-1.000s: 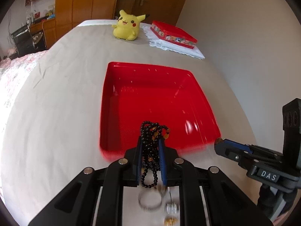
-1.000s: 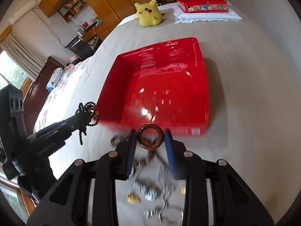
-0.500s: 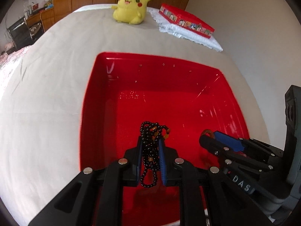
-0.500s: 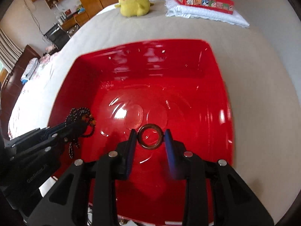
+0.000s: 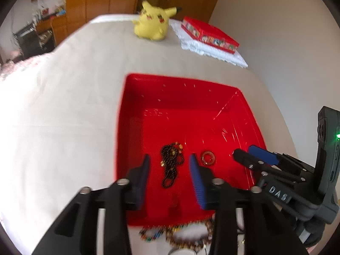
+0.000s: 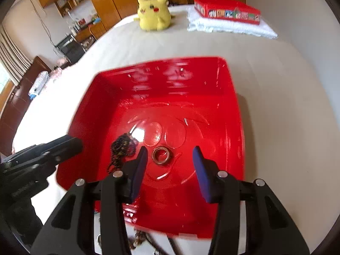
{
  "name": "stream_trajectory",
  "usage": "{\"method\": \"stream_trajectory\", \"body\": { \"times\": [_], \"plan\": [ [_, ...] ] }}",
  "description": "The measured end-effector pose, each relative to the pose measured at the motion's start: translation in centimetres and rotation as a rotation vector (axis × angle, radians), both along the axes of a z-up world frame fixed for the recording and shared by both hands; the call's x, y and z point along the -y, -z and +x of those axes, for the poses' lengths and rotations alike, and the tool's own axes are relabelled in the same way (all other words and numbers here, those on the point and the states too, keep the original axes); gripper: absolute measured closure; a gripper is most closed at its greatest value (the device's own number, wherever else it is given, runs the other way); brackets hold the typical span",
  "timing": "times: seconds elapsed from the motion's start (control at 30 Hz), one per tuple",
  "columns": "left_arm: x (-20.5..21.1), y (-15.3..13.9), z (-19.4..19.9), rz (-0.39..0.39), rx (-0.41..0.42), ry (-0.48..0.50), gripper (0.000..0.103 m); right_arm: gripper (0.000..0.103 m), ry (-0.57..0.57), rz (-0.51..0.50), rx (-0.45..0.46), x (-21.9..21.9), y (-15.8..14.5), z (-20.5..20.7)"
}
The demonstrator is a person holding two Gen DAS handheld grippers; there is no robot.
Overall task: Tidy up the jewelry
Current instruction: 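Carry necklace and ring into the red tray and open both tools, then move the left tool to the silver bangle and grasp it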
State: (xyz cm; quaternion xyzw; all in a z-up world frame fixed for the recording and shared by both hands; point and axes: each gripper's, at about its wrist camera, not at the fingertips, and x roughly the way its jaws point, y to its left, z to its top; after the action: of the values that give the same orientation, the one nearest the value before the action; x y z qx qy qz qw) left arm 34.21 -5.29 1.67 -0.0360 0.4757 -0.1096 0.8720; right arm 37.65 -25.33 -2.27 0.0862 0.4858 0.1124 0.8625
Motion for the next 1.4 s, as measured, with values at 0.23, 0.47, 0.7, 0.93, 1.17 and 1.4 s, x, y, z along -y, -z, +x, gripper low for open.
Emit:
{"method": "stream_trajectory", "body": {
  "times": [0.23, 0.47, 0.7, 0.93, 1.17, 1.4],
  "plan": [
    [-1.0, -2.2, -6.7, 0.039, 0.070, -0.021, 0.025, 0.027, -0.043, 0.090, 0.107, 1.3, -2.6, -6.5],
    [-2.1, -1.3, -11.1, 0.074, 0.046, -0.006, 0.009, 0.013, -0.016, 0.062, 0.079, 0.9, -3.3, -11.0],
    [-2.4, 2.0, -11.6, 0.058, -0.082, -0.007, 0.009, 0.012, -0.032, 0.133, -0.007, 0.9, -1.0, -12.4],
    [-1.1, 4.6, -12.0, 0.057, -0.170, 0.022, 0.013, 0.012, 0.025, 0.183, -0.045, 3.4, 1.3, -13.4],
    [0.0, 8.2, -12.9, 0.079, -0.267, 0.068, 0.026, 0.012, -0.025, 0.182, -0.018, 3.4, 1.0, -14.5],
    [1.7, 8.9, -13.2, 0.109, -0.253, 0.107, 0.025, 0.020, -0.050, 0.160, -0.019, 2.5, 1.0, -14.7]
  ]
}}
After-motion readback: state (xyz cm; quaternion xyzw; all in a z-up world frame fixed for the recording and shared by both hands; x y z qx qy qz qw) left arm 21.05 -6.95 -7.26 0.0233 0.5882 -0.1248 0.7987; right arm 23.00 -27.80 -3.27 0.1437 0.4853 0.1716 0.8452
